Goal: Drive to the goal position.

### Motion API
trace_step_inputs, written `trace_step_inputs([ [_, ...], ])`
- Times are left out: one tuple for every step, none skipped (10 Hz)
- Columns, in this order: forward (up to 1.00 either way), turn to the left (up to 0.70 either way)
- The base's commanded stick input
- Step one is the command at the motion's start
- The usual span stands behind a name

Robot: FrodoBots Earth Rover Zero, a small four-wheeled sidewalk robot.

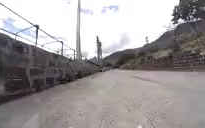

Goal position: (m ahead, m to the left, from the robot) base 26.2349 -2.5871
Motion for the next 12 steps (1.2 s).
trace_step_inputs([
  [1.0, 0.0],
  [1.0, 0.0],
  [1.0, -0.11],
  [1.0, -0.25],
  [1.0, -0.39],
  [1.0, -0.4],
  [1.0, -0.4],
  [1.0, 0.0],
  [1.0, 0.0],
  [1.0, 0.0],
  [1.0, 0.0],
  [1.0, 0.0],
])
